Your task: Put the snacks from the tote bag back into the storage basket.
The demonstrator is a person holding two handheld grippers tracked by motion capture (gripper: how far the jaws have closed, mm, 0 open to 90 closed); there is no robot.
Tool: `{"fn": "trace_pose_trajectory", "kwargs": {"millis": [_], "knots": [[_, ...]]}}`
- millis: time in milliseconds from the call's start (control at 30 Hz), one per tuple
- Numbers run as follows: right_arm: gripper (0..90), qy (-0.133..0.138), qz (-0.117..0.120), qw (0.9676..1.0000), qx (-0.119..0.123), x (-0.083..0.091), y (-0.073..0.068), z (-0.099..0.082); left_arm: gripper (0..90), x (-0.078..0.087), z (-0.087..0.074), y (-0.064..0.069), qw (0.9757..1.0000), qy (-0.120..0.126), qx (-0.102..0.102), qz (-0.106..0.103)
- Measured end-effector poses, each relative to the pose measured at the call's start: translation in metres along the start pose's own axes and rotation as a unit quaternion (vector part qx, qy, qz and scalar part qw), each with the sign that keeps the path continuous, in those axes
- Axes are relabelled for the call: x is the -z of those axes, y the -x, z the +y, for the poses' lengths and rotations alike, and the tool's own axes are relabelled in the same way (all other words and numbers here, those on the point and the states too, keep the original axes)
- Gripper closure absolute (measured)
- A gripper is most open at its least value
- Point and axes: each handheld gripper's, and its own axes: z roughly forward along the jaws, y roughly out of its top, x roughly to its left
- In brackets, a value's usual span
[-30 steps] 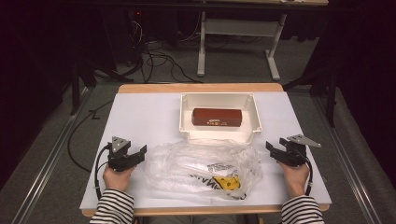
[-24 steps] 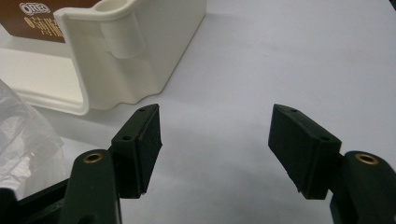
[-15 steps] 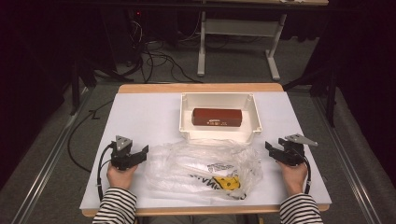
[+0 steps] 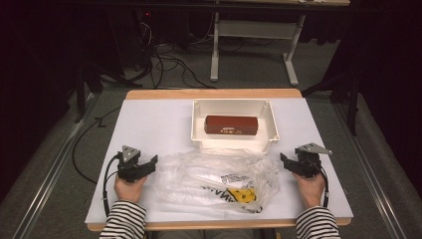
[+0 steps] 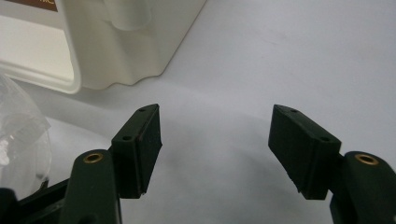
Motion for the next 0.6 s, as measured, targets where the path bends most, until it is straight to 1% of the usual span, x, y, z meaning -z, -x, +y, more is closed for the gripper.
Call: {"fn": "trace_pose_trajectory", "kwargs": {"millis": [133,200,300,367,600], "knots": [[34.2,0.004,0.0,1.0,-0.005,0.0011,0.0012,-0.0004,29.0,0.0005,-0.0009,0.0032,0.9999,0.004,-0.015,0.003],[34.1,0.005,0.001,1.0,-0.007,0.0012,0.0015,-0.0006,28.8,0.0009,-0.0011,0.0042,0.9998,0.004,-0.019,0.005],[34.1,0.003,0.0,1.0,-0.007,0.001,0.0011,-0.0006,28.5,0.0011,-0.0015,0.0039,0.9998,0.007,-0.016,0.005],[34.2,0.004,0.0,1.0,-0.002,0.0007,0.0011,-0.0005,28.4,0.0012,-0.0016,0.0036,0.9998,0.008,-0.015,0.004],[34.3,0.002,-0.002,1.0,-0.003,0.0008,0.0003,-0.0007,28.4,0.0019,-0.002,0.003,0.9998,0.01,-0.015,-0.002]]}}
